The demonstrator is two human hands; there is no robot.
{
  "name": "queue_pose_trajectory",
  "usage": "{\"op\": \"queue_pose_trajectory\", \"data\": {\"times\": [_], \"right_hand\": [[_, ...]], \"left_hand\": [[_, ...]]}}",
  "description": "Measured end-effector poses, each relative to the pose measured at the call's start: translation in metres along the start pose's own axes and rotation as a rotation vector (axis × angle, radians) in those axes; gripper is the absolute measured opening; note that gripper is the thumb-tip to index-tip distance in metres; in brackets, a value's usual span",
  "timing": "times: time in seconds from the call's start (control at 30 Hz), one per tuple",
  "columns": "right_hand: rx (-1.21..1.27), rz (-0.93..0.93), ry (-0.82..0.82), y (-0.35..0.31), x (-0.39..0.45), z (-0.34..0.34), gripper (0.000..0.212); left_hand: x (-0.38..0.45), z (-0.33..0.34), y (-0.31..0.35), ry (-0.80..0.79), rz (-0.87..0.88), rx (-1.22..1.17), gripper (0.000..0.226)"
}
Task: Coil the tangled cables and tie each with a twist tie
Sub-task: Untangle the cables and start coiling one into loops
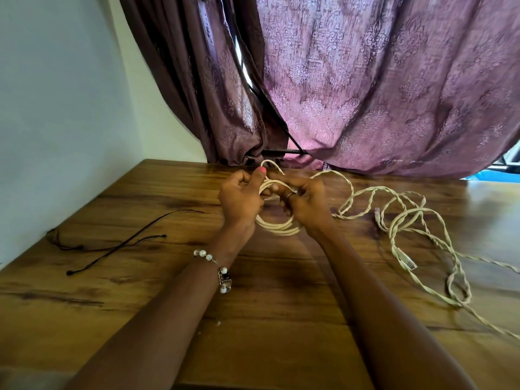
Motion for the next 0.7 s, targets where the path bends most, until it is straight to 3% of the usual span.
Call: {"op": "queue_pose_trajectory", "data": {"times": [0.23,0.5,0.7], "right_hand": [[0.328,0.234,0.137,-0.001,-0.004,0.010,0.019],[0.214,0.379,-0.020,0.005,-0.003,0.006,0.017],[0.402,0.542,0.062,0.012,-0.008,0.010,0.017]], "left_hand": [[0.002,-0.009,0.004,0.085,0.042,0.046,0.036],[0.003,-0.007,-0.001,0.065,0.024,0.095,0.030],[0.007,-0.011,-0.008,0.081,-0.070,0.070,0.040]]}}
Point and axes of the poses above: each hand's wrist, its own x-axis towards the middle knuckle, its own z-axis out of the palm, y = z × x, the point moved 6 cm from there along x, towards the middle knuckle, and after that the axes turned 6 degrees about -z, right-handed, at the moved point
